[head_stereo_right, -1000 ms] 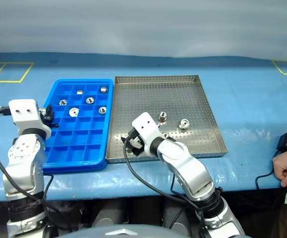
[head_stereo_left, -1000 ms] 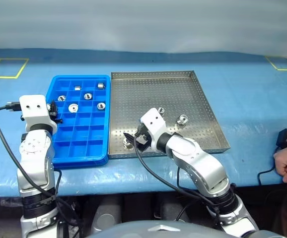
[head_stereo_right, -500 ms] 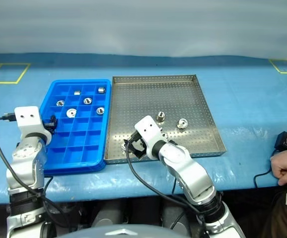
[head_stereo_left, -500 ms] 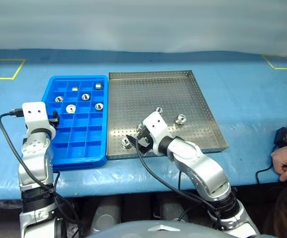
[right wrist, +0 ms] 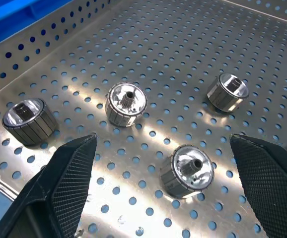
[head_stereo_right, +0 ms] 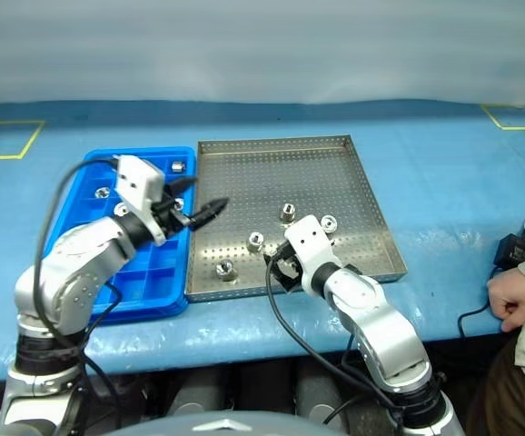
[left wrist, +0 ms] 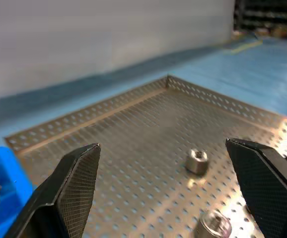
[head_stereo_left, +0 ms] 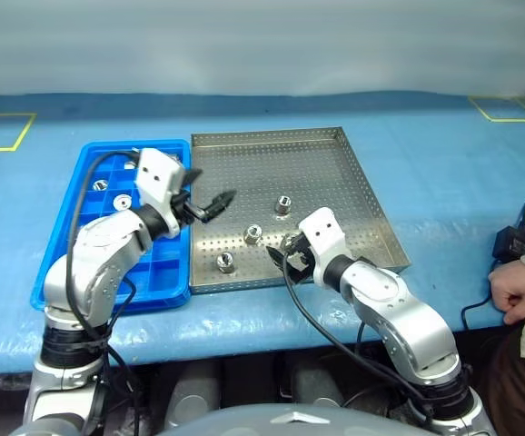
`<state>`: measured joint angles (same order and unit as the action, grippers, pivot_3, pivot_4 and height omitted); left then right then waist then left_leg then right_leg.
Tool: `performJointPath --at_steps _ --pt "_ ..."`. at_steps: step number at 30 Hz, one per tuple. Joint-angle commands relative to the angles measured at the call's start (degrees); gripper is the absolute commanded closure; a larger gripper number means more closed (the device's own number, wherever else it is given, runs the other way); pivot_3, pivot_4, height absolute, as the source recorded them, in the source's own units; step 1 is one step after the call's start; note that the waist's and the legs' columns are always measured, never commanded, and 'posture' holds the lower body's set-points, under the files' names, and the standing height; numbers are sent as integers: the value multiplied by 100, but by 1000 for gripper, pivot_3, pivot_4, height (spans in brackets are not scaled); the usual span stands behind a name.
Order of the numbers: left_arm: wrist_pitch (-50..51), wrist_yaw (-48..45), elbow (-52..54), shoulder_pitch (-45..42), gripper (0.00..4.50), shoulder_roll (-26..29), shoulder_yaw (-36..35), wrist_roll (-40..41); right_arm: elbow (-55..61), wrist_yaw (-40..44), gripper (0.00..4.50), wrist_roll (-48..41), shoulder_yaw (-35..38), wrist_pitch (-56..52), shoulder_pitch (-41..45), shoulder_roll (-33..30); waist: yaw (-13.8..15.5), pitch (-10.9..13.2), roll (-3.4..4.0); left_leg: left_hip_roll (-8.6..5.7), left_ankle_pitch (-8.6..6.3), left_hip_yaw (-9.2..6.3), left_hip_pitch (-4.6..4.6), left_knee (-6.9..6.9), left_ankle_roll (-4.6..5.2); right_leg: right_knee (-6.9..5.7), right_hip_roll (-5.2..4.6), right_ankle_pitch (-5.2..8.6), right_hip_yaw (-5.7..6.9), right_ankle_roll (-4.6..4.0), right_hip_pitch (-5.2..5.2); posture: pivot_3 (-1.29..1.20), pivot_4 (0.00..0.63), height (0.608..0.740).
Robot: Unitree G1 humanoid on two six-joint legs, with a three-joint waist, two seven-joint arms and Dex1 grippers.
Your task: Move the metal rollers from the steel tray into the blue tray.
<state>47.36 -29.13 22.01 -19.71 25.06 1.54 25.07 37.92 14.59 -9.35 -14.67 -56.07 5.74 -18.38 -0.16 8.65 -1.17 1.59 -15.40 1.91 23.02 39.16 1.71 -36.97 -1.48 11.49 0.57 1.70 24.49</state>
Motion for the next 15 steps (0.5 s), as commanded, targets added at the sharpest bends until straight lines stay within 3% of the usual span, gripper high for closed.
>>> performJointPath --at_steps 1,8,13,15 --pt "-83 -153 -422 -247 112 50 646 -349 366 -109 0 8 144 -76 -127 7 -48 0 0 0 0 0 1 0 0 0 -1 0 -2 0 0 -55 150 740" --pt "-652 -611 -1380 -616 112 285 2069 -1429 492 -305 0 13 113 -148 -265 174 -142 0 0 -1 -1 10 0 -1 1 0 -1 1 -14 -2 5 -87 150 740" --pt "-738 -739 -1731 -759 112 219 2172 -1665 548 -389 0 17 114 -172 -314 227 -173 0 0 11 -1 11 1 -1 2 1 -3 1 -18 -1 8 -101 150 740" --pt "-753 -724 -1743 -747 492 184 2126 -1733 569 -421 0 9 148 -175 -350 245 -174 0 0 12 -1 11 2 -1 2 1 -6 1 -18 -1 8 -101 150 740"
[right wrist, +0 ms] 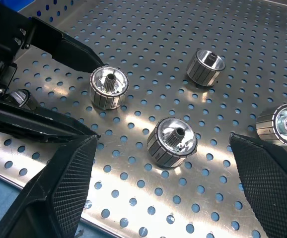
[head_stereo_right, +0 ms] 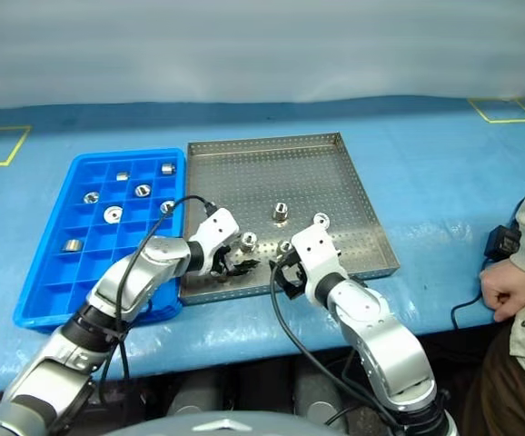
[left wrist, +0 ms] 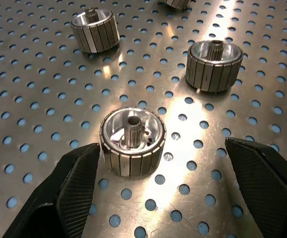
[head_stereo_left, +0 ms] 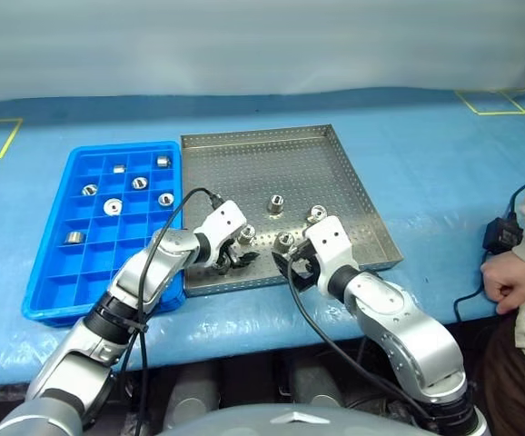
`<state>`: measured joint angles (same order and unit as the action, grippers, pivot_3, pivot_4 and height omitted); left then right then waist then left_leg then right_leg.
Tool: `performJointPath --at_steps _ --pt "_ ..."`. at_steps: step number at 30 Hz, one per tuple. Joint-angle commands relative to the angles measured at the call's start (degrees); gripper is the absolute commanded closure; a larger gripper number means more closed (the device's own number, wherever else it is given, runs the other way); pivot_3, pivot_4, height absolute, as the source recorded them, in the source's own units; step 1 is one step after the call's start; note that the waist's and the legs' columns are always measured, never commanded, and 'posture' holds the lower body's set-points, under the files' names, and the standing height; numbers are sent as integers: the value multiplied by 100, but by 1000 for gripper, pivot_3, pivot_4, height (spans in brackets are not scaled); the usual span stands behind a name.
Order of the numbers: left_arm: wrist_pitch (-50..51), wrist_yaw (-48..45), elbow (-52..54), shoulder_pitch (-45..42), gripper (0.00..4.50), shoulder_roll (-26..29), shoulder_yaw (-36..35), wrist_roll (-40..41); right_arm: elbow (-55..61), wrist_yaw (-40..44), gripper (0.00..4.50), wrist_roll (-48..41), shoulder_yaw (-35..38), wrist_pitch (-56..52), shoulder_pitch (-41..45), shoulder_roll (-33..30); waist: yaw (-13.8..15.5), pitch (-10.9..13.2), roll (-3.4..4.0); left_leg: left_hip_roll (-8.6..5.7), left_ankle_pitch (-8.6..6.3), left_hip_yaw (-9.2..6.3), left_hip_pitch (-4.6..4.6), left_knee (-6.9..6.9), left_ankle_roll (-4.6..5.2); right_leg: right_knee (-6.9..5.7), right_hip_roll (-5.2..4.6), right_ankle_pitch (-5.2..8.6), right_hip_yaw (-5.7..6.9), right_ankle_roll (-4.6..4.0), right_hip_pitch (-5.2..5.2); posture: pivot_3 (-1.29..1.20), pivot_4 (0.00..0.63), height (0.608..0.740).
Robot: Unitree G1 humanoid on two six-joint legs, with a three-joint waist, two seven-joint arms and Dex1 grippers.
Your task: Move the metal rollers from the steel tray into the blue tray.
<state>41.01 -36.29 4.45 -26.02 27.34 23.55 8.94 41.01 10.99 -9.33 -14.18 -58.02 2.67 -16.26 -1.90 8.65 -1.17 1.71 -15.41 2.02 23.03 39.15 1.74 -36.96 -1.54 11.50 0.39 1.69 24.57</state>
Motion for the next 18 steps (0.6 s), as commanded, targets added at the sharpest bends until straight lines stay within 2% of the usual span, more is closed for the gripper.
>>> performJointPath --at_steps 1,7,15,18 --pt "-125 -4 8 -113 734 -55 -96 -141 261 -71 0 4 104 16 -45 40 -4 0 0 2 0 0 0 0 1 0 -2 0 -1 0 0 -98 150 740" --pt "-189 177 -36 -33 2750 -213 -396 -183 188 -61 0 -23 60 50 -18 64 -13 0 0 3 -2 4 0 1 3 1 -4 -2 -6 3 0 -83 150 740" --pt "-64 299 305 210 2827 -312 -787 -61 65 -3 0 -32 -26 78 100 103 -1 0 0 2 -2 3 0 0 3 0 -3 -3 -6 6 1 -47 150 740" --pt "10 749 724 371 2827 -484 -1347 33 26 34 0 -37 -63 89 169 108 28 0 -1 4 -2 3 0 1 3 0 -5 -3 -7 6 0 -31 150 740"
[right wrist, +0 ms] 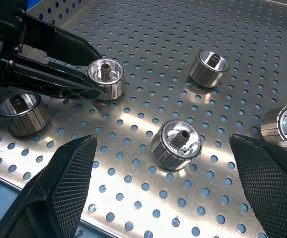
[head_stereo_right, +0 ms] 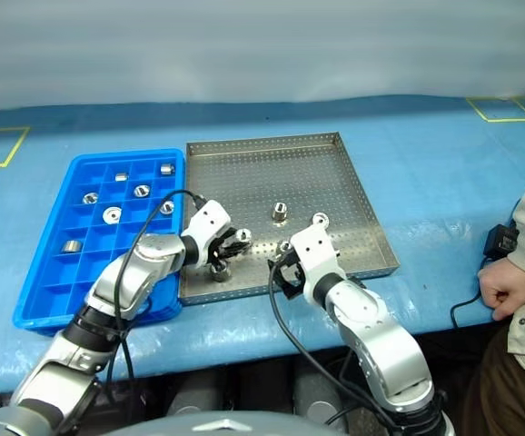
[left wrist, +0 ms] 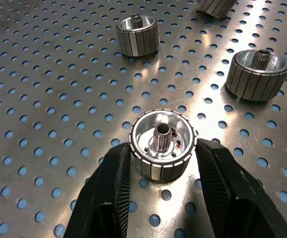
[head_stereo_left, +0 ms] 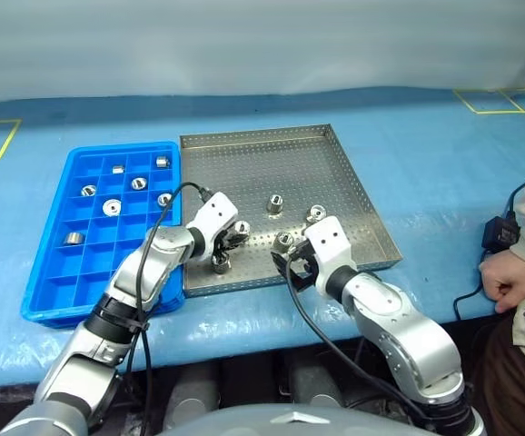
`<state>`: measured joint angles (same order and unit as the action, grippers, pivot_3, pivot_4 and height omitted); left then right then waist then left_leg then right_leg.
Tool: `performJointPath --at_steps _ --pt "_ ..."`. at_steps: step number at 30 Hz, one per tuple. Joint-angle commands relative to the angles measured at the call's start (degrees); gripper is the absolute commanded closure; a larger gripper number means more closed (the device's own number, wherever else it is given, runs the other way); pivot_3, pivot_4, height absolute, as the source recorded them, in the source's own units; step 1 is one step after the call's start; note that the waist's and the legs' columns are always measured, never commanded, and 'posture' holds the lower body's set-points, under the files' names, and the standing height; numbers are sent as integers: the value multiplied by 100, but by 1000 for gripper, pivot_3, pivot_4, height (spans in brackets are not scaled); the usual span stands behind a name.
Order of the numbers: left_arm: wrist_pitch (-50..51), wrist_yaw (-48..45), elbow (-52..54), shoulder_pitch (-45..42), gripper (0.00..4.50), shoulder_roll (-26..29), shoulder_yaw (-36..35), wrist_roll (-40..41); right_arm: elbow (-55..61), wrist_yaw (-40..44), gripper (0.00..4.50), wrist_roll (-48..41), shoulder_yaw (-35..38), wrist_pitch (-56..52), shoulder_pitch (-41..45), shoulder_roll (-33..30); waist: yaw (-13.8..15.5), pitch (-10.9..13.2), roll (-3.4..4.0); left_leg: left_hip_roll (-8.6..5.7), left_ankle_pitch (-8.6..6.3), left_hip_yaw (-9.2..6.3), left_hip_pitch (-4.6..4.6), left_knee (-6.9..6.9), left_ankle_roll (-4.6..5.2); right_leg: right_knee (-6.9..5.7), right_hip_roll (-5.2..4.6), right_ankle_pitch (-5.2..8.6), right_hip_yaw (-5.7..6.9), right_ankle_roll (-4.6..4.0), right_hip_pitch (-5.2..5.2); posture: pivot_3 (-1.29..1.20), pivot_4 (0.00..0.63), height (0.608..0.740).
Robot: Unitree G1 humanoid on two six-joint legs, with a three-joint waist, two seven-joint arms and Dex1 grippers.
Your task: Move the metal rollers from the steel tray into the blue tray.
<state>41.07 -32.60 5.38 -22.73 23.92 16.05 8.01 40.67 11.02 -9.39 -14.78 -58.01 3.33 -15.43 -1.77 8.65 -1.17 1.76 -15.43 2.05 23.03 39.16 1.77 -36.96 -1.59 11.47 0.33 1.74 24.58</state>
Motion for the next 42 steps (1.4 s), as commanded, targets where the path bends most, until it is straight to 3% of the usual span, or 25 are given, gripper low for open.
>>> performJointPath --at_steps 1,7,11,18,27,35,42 --pt "71 600 824 108 2827 -238 -858 152 39 55 0 -33 -23 95 141 26 26 0 -1 0 0 -1 1 0 0 1 0 0 0 0 0 -17 150 740" --pt "468 1871 2145 798 2827 -683 -2217 52 -167 317 0 -103 -230 208 467 20 62 0 0 2 0 -1 -2 -2 0 0 0 -15 -1 24 -2 65 150 740" --pt "629 2576 3033 1475 2827 -840 -2736 -241 -437 587 0 -133 -430 311 782 -11 161 1 -1 3 0 -6 -3 -6 -1 1 2 -16 5 26 -3 147 150 740" --pt "1046 3149 3677 2434 2827 -1128 -3036 -485 -836 944 0 -133 -745 525 1160 -76 501 -1 -6 -3 0 -11 -3 -2 -1 3 -7 0 13 -2 -10 241 150 740" --pt "1345 3206 3576 2725 2827 -1386 -3188 -362 -862 1035 0 -145 -814 591 1127 -58 661 -1 -6 -2 0 -16 -2 -1 -1 4 -9 5 22 -9 -10 233 150 740" --pt "1102 2587 3603 2231 180 -1059 -3015 63 -688 879 0 -127 -710 513 909 -50 657 -1 -6 -2 1 -20 2 -1 -2 4 -9 8 28 -14 -8 180 150 740" --pt "1152 1086 3271 1484 44 -89 -2260 861 -561 697 0 -82 -473 442 586 -197 541 -1 -4 -4 1 -18 3 -2 -2 8 -10 8 27 -15 -8 104 150 740"
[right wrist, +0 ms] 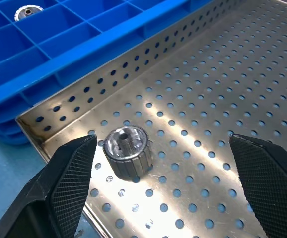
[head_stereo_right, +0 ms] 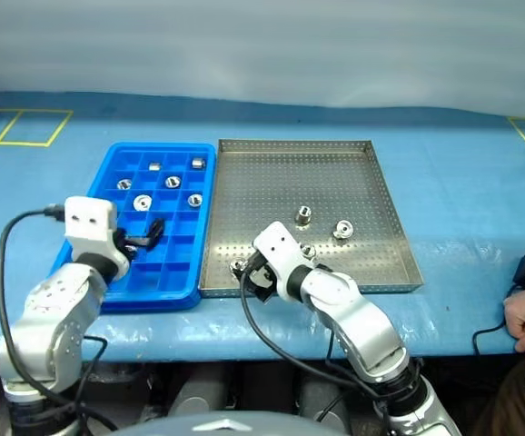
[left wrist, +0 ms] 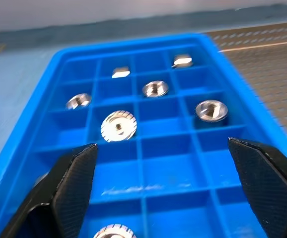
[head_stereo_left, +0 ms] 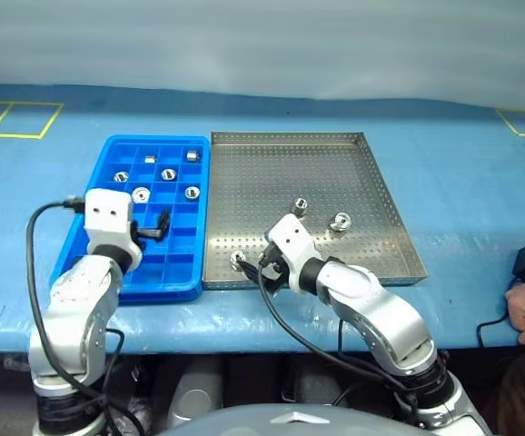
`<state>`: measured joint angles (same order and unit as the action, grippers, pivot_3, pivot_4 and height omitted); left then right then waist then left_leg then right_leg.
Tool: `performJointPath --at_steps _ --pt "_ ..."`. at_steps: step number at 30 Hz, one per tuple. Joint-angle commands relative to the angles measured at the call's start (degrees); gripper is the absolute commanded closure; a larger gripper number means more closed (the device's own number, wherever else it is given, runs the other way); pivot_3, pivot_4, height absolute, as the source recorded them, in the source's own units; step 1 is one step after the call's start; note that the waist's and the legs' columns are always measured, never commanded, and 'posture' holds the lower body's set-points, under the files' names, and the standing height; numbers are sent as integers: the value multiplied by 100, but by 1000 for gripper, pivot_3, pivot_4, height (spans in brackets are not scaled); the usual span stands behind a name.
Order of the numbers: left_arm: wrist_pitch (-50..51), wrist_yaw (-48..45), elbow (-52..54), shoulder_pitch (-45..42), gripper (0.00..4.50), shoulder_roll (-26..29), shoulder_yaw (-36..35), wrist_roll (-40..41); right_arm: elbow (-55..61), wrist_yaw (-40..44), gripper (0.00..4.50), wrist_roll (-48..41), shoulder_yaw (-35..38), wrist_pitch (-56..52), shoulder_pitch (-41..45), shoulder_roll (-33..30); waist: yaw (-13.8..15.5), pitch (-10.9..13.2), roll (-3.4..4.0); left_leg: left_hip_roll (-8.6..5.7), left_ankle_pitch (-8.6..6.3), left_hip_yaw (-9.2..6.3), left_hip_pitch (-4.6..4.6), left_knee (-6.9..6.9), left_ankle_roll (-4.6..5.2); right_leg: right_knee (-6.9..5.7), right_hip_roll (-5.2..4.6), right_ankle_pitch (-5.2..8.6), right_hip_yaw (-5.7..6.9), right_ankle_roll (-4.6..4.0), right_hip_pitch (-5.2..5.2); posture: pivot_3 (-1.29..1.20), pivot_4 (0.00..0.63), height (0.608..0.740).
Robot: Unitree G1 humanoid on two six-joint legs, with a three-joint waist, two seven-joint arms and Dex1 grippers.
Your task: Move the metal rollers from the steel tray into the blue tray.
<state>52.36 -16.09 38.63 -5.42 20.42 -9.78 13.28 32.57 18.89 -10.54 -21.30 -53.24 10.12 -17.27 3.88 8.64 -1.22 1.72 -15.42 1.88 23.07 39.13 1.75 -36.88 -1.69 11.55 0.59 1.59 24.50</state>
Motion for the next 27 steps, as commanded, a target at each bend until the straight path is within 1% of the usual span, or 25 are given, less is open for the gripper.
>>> performJointPath --at_steps 1,4,7,8,10,14,17,20,26,27 --pt "83 -758 -143 -358 44 398 458 433 271 -125 0 32 212 -45 -149 -25 -39 0 0 0 0 2 0 -1 0 -1 0 0 -2 -1 1 99 150 740" --pt "415 -1265 -406 -722 44 714 828 794 355 -228 0 47 290 -82 -324 -26 -128 1 1 0 0 -1 2 -1 0 -3 3 3 1 -3 3 71 150 740" --pt "704 -1532 -625 -1015 44 892 1079 1030 415 -316 0 60 322 -113 -440 1 -221 1 2 1 0 0 1 -1 0 -3 5 3 0 -3 3 46 150 740" --pt "801 -1695 -761 -1164 44 1034 1329 1035 447 -353 0 66 340 -122 -500 6 -253 2 2 1 0 1 1 -1 0 -2 6 3 -1 -2 3 39 150 740" --pt "944 -1958 -1092 -1458 44 1289 1853 973 512 -429 0 81 382 -130 -616 24 -286 2 2 -2 0 2 0 -1 0 -3 10 3 -2 -2 4 16 150 740" --pt "885 -2288 -1606 -1840 44 1581 2519 827 592 -528 0 98 426 -136 -725 73 -355 3 4 -1 0 3 -1 -2 0 -4 14 4 -5 -2 5 -15 150 740" --pt "772 -2542 -1974 -2158 44 1743 3079 610 717 -551 0 66 459 -106 -827 99 -390 3 4 -2 0 6 -1 -2 0 -3 14 4 -8 -2 7 -36 150 740" --pt "636 -2768 -2247 -2414 44 1842 3553 371 962 -375 0 -106 503 57 -936 107 -435 3 4 -2 0 7 0 -2 0 -3 13 4 -10 -2 8 -55 150 740" --pt "302 -3119 -2557 -2617 44 1951 4071 -4 1174 -270 0 -220 458 158 -939 62 -532 2 4 0 -1 11 -2 -2 1 -4 12 3 -16 0 9 -85 150 740" --pt "258 -3162 -2585 -2627 210 1968 4117 -63 1175 -285 0 -214 457 169 -936 74 -543 2 4 0 -1 11 -2 -3 1 -4 13 3 -16 0 9 -85 150 740"
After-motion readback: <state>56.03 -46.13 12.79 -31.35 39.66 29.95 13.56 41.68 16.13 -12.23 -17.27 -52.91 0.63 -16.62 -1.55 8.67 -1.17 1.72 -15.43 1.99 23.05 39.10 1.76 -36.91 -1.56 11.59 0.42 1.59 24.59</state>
